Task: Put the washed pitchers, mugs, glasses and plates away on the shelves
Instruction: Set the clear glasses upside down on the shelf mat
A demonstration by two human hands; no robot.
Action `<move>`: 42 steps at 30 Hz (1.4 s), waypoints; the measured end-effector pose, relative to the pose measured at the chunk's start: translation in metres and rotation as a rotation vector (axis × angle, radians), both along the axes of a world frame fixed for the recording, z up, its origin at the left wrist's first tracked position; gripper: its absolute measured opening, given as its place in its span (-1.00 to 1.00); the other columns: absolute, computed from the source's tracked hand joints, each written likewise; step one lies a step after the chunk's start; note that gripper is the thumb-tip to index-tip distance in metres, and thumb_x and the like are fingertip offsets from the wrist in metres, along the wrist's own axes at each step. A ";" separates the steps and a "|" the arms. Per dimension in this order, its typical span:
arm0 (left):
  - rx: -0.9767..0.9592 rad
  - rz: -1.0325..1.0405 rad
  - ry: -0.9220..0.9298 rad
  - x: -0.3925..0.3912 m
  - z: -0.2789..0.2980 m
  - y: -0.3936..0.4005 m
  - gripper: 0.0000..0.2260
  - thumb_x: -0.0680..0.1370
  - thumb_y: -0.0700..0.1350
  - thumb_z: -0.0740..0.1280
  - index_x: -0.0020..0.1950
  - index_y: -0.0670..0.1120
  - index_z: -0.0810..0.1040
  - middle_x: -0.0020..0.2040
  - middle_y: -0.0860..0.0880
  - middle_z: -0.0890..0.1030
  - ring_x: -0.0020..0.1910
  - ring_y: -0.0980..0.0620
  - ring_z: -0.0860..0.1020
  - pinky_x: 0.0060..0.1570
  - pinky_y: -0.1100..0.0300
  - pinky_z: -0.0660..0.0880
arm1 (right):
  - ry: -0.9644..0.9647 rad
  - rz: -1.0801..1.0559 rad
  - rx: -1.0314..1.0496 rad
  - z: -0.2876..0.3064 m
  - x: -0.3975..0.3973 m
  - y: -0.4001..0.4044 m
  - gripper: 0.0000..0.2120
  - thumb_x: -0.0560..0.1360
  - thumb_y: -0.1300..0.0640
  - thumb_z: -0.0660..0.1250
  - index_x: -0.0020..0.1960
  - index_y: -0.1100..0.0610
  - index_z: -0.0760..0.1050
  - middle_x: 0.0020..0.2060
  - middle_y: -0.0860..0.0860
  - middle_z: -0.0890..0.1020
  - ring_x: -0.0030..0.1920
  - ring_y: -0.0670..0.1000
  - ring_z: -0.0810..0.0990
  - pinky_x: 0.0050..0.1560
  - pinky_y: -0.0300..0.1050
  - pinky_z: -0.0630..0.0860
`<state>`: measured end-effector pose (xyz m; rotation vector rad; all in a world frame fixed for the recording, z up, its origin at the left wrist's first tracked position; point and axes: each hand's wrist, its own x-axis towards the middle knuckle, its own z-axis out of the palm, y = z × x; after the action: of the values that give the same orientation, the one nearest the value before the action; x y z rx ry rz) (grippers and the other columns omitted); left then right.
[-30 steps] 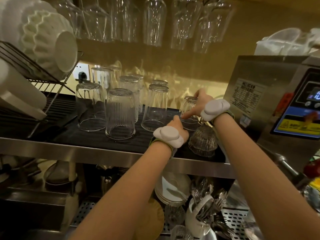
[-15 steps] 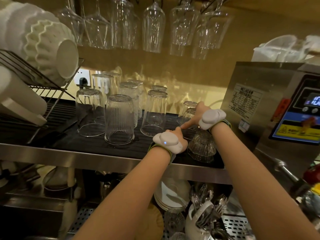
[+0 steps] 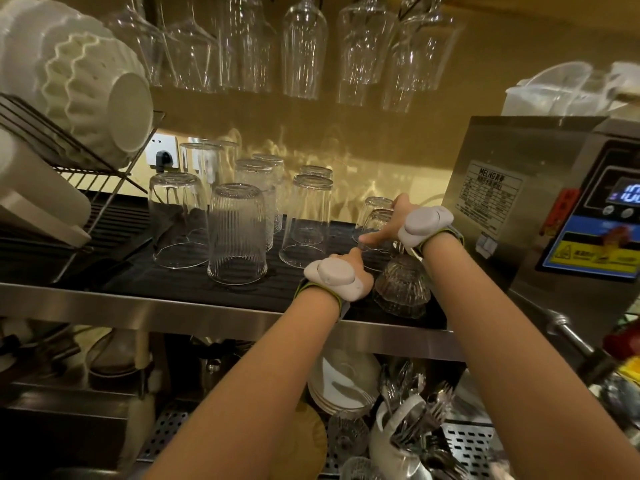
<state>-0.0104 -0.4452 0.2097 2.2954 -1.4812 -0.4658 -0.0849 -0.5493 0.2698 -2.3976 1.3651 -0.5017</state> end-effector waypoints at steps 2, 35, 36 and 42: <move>-0.027 0.013 0.013 0.000 0.000 0.001 -0.57 0.56 -0.01 0.17 0.39 -0.10 0.23 0.27 -0.19 0.46 0.21 -0.19 0.47 0.22 -0.05 0.41 | 0.058 -0.012 -0.048 0.012 -0.002 0.006 -0.05 0.32 -0.17 0.46 0.44 0.30 0.08 0.37 0.27 0.33 0.35 0.22 0.36 0.28 0.08 0.33; -1.240 -0.206 -0.082 -0.053 -0.084 0.108 -0.80 0.43 -0.44 0.23 -0.03 -0.28 0.56 -0.11 -0.18 0.60 -0.08 0.00 0.47 0.06 0.13 0.45 | -0.960 -0.121 -0.328 -0.133 -0.054 0.171 -0.75 0.53 0.16 0.21 -0.33 0.11 0.37 -0.52 -0.17 0.38 -0.47 -0.24 0.42 -0.45 -0.40 0.28; -1.251 -0.208 -0.076 -0.055 -0.091 0.109 -0.80 0.43 -0.44 0.21 -0.04 -0.28 0.56 -0.10 -0.18 0.60 -0.06 0.00 0.48 0.16 0.09 0.43 | -0.952 -0.126 -0.301 -0.140 -0.056 0.172 -0.74 0.53 0.17 0.21 -0.33 0.13 0.39 -0.51 -0.15 0.39 -0.47 -0.21 0.40 -0.45 -0.38 0.28; -1.067 -0.187 0.070 -0.065 -0.148 0.118 -0.80 0.44 -0.35 0.17 -0.02 -0.26 0.54 -0.08 -0.18 0.56 -0.08 -0.03 0.50 -0.07 0.09 0.50 | -0.878 -0.189 -0.207 -0.187 -0.068 0.178 -0.75 0.53 0.16 0.22 -0.33 0.10 0.41 -0.53 -0.13 0.40 -0.50 -0.17 0.37 -0.45 -0.23 0.32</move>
<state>-0.0750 -0.3270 0.0620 1.2926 -1.4065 0.1915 -0.1526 -0.3708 0.0831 -1.7756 1.1363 -1.5709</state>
